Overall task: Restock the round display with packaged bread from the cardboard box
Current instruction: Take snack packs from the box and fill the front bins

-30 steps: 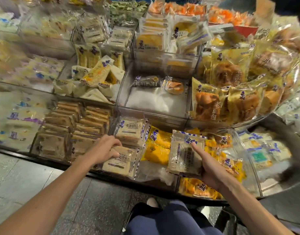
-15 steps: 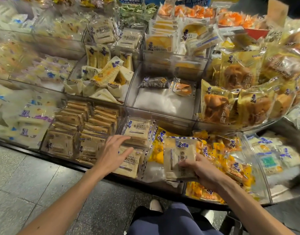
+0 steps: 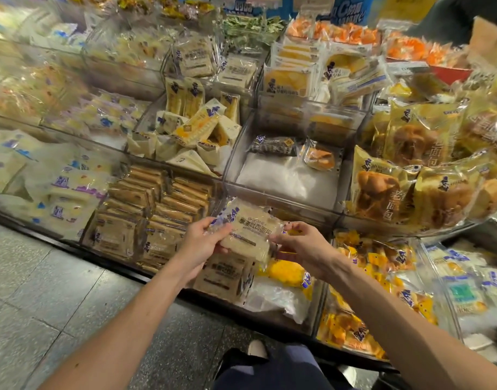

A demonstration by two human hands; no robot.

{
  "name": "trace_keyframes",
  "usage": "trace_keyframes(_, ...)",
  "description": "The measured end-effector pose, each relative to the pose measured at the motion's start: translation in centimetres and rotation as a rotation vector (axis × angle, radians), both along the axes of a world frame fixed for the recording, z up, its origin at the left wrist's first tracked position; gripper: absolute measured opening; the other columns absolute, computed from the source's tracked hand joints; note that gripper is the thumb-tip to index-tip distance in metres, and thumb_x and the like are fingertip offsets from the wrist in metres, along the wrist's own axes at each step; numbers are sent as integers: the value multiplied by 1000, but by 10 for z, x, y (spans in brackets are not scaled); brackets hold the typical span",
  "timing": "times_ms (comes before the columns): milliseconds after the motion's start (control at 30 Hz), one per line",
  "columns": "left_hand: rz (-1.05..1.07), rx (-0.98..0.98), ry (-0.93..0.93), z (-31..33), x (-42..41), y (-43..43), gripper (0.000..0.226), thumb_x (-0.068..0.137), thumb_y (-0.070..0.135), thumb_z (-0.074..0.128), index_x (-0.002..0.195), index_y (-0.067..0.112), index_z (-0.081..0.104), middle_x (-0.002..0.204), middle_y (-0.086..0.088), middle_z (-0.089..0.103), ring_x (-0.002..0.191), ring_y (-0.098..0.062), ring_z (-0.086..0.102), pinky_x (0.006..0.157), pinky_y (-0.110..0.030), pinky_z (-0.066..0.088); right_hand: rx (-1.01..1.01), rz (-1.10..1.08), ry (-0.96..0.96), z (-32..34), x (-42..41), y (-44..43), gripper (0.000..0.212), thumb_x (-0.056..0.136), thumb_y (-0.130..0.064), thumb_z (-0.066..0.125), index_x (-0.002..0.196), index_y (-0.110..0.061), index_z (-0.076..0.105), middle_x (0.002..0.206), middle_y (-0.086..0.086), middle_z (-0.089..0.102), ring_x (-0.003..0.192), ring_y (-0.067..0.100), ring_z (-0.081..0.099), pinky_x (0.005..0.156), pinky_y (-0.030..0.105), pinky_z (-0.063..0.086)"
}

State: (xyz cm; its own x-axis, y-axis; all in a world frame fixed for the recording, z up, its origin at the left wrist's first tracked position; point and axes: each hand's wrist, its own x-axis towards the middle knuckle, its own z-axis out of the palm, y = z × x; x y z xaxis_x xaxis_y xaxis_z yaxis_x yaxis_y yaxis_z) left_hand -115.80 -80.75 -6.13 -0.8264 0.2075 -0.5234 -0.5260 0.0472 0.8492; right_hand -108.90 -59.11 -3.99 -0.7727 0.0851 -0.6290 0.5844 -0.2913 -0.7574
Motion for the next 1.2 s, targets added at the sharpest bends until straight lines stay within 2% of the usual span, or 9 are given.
trace_keyframes(200, 82, -370, 214, -19, -29, 3, 45, 88, 20, 73, 128, 25, 53, 122, 1, 59, 82, -19, 71, 72, -39, 62, 250, -155, 48, -31, -48, -21, 58, 69, -3, 88, 110, -1, 48, 104, 27, 69, 92, 37, 72, 72, 52, 62)
trace_keyframes(300, -31, -639, 355, -26, -42, 10, 39, 92, 26, 69, 128, 24, 57, 126, 1, 57, 97, -12, 57, 82, -29, 51, 453, -103, 51, -49, -67, -25, 30, 71, -10, 87, 88, -7, 63, 97, 17, 72, 92, 31, 72, 75, 46, 62)
trace_keyframes(367, -102, -762, 400, -29, -47, 15, 37, 96, 27, 64, 131, 21, 57, 125, -1, 61, 96, -10, 48, 80, -27, 42, 588, -52, 55, -53, -73, -27, 25, 75, -15, 85, 94, -8, 71, 93, 8, 74, 90, 23, 72, 81, 42, 61)
trace_keyframes(567, -286, -990, 523, -41, -59, 22, 35, 96, 39, 60, 125, 18, 63, 122, -4, 55, 102, -19, 52, 80, -36, 53, 762, 71, 73, -56, -72, -22, 31, 84, -29, 77, 107, -10, 70, 101, 2, 71, 91, 18, 67, 83, 38, 58)
trace_keyframes(700, -397, -1161, 671, -26, -61, 27, 36, 96, 39, 58, 126, 18, 62, 126, -6, 53, 113, -21, 45, 91, -35, 44, 739, 151, 96, -44, -58, -6, 27, 87, -31, 74, 107, -14, 69, 96, -3, 68, 85, 12, 63, 67, 23, 51)
trace_keyframes(867, -585, -819, 898, 37, -50, 119, 17, 96, 32, 59, 103, 19, 68, 100, -2, 69, 87, -15, 61, 74, -32, 50, 898, 102, 175, -4, -7, 52, 9, 86, -30, 73, 89, -23, 69, 77, -10, 63, 73, 11, 60, 65, 25, 45)
trace_keyframes(967, -786, -731, 1061, 69, -17, 211, 19, 96, 39, 60, 96, 21, 67, 94, -1, 70, 88, -22, 64, 73, -34, 51, 1038, -21, 182, 19, 62, 114, 12, 87, -32, 73, 83, -23, 65, 71, -11, 63, 65, 7, 58, 60, 24, 43)
trace_keyframes(1100, -1192, -579, 1297, 71, 89, 346, 25, 98, 41, 54, 108, 20, 64, 105, -5, 69, 104, -27, 62, 79, -36, 45, 1152, -401, -74, 20, 214, 199, 11, 88, -30, 72, 88, -20, 68, 67, -2, 66, 61, 13, 57, 61, 28, 44)
trace_keyframes(1200, -1530, -370, 1327, 47, 217, 432, 27, 99, 37, 53, 113, 17, 64, 111, -8, 64, 111, -26, 56, 87, -36, 38, 1150, -733, -385, -7, 366, 239, 11, 88, -28, 73, 91, -18, 70, 77, 3, 71, 75, 25, 67, 70, 35, 51)
